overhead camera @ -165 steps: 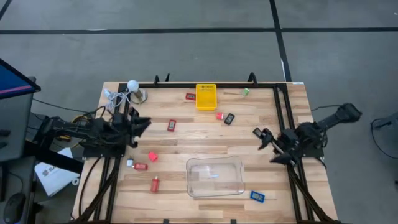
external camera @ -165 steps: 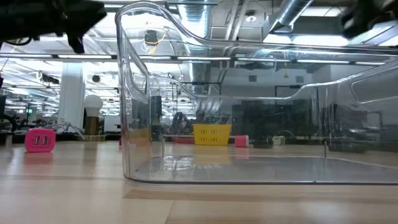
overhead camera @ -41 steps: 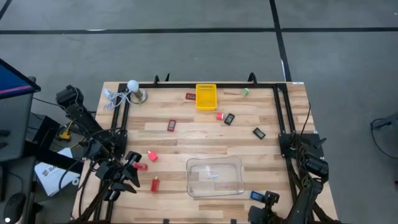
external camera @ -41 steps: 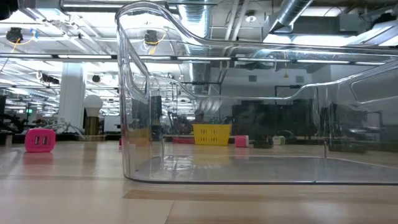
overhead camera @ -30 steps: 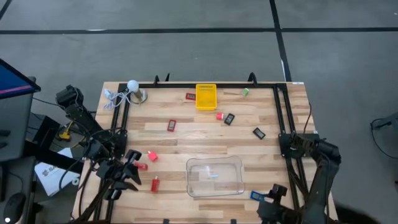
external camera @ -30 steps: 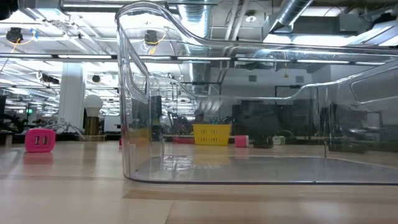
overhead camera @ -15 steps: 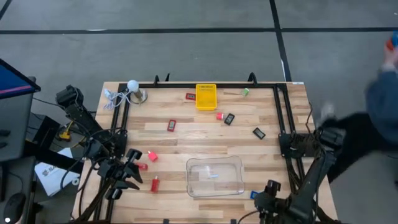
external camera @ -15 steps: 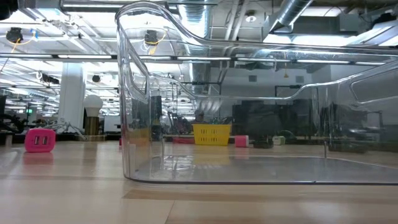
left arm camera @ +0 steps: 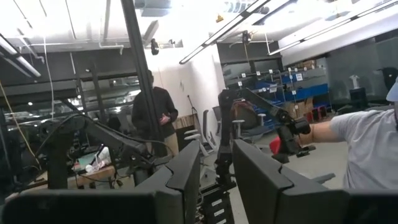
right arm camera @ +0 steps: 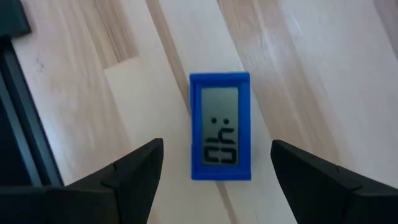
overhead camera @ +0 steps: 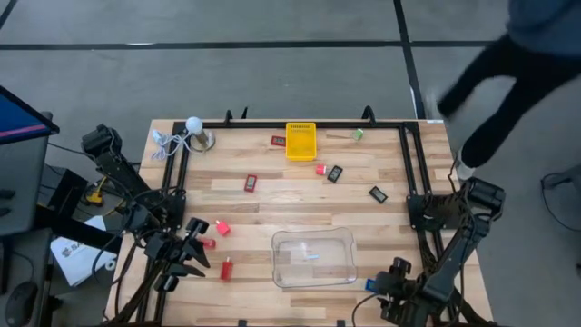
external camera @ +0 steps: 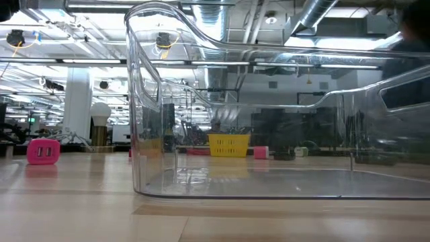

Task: Pick & Place Office items
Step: Put the blue digital clock into the yellow bin

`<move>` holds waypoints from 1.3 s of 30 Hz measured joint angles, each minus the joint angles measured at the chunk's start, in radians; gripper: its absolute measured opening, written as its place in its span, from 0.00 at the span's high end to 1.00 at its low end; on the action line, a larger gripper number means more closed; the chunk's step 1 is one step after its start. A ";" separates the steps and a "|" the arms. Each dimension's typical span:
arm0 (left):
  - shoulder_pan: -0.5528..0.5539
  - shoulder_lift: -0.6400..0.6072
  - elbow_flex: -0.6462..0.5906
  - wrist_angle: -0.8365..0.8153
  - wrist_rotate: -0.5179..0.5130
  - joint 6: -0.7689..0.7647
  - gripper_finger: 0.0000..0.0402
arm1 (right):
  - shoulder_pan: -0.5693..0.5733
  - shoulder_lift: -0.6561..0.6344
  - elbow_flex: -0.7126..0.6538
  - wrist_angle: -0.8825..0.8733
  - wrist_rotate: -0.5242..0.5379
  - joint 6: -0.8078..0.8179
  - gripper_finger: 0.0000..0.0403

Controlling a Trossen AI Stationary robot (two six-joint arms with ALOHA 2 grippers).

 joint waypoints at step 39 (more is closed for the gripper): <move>0.000 0.006 0.000 -0.001 0.004 -0.012 0.77 | 0.026 0.104 -0.045 0.091 0.067 0.082 0.62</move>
